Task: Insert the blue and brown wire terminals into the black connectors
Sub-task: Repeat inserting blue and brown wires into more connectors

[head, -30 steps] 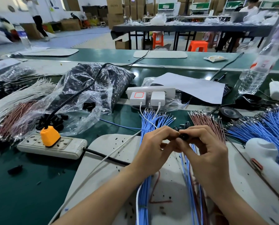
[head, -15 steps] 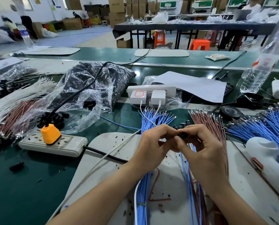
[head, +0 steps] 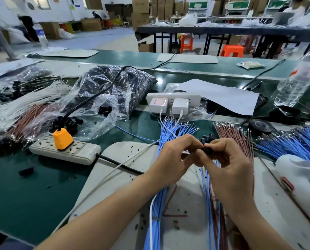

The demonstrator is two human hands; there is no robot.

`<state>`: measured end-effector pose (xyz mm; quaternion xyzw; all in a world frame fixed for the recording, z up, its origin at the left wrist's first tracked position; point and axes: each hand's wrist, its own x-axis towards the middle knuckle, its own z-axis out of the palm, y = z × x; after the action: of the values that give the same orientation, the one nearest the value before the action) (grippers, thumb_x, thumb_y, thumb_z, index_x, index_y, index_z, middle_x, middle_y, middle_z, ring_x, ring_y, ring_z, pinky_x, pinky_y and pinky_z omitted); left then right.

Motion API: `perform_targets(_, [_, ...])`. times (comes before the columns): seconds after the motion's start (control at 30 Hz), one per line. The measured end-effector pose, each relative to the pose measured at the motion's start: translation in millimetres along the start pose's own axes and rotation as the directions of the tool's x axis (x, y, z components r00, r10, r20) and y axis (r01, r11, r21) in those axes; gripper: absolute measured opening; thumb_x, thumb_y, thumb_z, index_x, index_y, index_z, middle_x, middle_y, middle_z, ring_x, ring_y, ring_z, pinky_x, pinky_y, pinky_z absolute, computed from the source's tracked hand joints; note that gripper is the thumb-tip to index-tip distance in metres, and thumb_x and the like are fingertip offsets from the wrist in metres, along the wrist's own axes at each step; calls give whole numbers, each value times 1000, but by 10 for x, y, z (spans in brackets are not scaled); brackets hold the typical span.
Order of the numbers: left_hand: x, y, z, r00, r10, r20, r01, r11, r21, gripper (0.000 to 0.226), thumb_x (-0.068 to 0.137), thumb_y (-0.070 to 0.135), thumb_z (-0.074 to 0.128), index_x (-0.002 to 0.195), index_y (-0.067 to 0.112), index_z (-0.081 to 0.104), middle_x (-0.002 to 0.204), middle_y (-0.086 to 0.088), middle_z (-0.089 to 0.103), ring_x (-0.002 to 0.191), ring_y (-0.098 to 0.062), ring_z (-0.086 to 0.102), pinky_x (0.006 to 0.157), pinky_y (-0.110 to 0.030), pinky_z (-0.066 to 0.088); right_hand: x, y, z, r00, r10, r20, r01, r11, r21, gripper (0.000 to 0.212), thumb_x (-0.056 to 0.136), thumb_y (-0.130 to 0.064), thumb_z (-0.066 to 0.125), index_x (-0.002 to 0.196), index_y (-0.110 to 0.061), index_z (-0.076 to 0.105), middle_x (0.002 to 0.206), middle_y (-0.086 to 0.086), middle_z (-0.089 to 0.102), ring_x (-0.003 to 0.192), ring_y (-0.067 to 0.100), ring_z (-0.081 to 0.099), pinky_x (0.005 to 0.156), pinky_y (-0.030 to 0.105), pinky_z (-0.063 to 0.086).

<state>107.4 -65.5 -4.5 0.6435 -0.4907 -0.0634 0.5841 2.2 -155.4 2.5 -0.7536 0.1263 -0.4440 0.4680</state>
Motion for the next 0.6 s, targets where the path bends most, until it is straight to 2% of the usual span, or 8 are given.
perform_targets(0.13, [4, 4, -12, 1000, -10, 18, 11, 999, -36, 4, 90, -2, 60, 93, 0, 58, 79, -4, 62, 65, -4, 63, 65, -20, 53, -8, -29, -1, 1000, -22, -20, 22, 999, -33, 29, 71, -2, 79, 78, -20, 57, 81, -7, 61, 73, 14, 62, 70, 31, 54])
perform_targets(0.27, [13, 15, -9, 1000, 17, 26, -16, 1000, -17, 8, 90, -2, 58, 98, -5, 59, 86, -10, 60, 69, -13, 62, 68, -25, 55, -11, -58, -22, 996, -82, -24, 81, 996, -47, 17, 73, -12, 75, 81, -13, 60, 84, -1, 62, 73, 17, 63, 68, 34, 56])
perform_targets(0.4, [3, 7, -20, 998, 55, 26, -55, 999, 0, 3, 90, -5, 58, 92, -5, 59, 83, -9, 58, 67, -12, 61, 65, -20, 51, -16, -83, -13, 995, -102, -15, 100, 991, -84, 16, 75, -20, 71, 82, -11, 60, 85, -1, 61, 74, 16, 64, 67, 34, 56])
perform_targets(0.5, [18, -6, -24, 998, 54, 27, -54, 999, 3, 7, 87, -10, 60, 88, -3, 60, 80, -1, 54, 64, -8, 58, 64, -17, 49, -8, -57, -4, 998, -69, -3, 68, 993, -100, 16, 76, -12, 74, 82, -11, 59, 85, -2, 61, 75, 15, 64, 68, 32, 55])
perform_targets(0.6, [16, -20, -26, 998, 60, 31, -60, 998, 0, 9, 86, -12, 60, 87, -3, 60, 80, 0, 53, 63, -7, 57, 63, -15, 47, 1, -36, 13, 998, -55, -3, 54, 992, -114, 22, 75, -4, 76, 82, -13, 58, 85, -4, 61, 75, 13, 63, 69, 24, 54])
